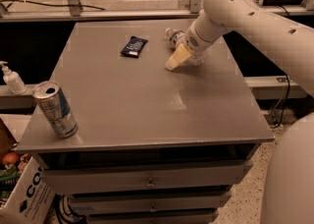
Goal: Pick water bottle
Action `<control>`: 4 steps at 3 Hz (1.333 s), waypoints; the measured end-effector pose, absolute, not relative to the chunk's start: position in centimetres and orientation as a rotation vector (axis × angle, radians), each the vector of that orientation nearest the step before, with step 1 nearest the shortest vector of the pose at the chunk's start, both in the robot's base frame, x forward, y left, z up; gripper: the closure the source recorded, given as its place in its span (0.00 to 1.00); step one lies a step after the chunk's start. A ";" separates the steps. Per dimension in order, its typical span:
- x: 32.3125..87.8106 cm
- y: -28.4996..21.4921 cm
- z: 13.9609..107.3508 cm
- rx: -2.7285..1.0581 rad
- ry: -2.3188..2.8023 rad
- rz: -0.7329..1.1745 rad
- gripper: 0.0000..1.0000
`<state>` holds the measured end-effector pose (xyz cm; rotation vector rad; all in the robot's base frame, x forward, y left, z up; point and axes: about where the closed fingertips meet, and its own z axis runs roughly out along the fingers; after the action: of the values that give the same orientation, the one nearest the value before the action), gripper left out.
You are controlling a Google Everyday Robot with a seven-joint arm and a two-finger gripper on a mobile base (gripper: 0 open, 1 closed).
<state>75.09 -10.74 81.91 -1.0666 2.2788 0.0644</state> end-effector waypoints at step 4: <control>75.0 -10.8 82.9 -1.063 2.267 0.086 1.00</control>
Offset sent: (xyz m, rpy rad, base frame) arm 0.0009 -0.0011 0.0039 0.0501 -0.0218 0.0107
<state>75.00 -10.79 82.85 -1.0625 2.2669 0.0859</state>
